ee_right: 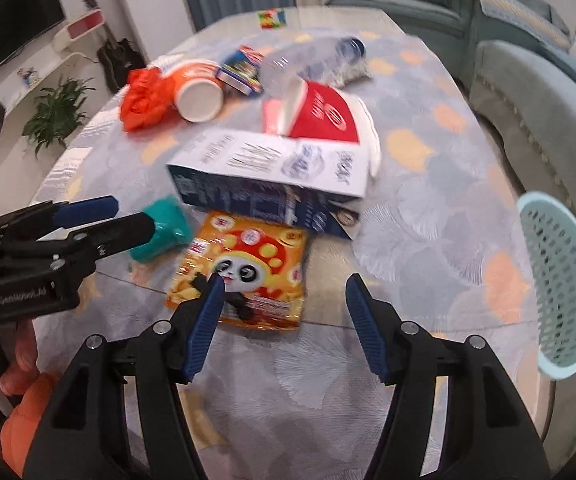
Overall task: Collect trash
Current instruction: 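Move both tools back to the table and grasp the teal packet with the left tool, then grasp the orange snack bag with the right tool while the left tool holds the teal packet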
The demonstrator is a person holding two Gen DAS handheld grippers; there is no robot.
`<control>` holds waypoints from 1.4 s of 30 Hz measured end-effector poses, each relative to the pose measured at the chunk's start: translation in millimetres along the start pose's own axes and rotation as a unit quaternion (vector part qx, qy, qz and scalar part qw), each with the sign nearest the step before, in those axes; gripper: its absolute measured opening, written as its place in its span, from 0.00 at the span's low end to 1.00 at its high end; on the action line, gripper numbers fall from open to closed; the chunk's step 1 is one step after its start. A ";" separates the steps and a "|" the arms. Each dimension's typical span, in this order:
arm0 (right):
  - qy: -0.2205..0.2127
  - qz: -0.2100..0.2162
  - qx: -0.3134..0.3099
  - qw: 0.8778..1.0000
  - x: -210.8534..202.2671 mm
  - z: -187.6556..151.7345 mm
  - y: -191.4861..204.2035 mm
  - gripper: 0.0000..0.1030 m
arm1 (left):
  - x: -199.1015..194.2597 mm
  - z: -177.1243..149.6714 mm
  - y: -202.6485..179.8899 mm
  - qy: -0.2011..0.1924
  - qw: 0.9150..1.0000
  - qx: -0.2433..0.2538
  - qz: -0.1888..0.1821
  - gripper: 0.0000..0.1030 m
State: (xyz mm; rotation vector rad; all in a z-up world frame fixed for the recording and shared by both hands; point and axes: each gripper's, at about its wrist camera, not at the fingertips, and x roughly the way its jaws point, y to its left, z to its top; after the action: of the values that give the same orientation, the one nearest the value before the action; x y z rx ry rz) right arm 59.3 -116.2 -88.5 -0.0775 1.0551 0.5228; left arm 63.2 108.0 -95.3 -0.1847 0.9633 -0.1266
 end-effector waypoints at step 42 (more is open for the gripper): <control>0.009 0.025 -0.021 0.999 -31.0 2.4 -19.4 0.42 | -21.8 -8.2 -12.0 -0.082 0.995 0.018 0.045 0.41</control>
State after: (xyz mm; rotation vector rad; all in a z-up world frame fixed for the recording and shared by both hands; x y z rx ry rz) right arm 58.0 -144.0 -64.6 -0.0924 1.0653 0.5903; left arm 43.8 99.5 -79.8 -0.1161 0.8044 -0.0452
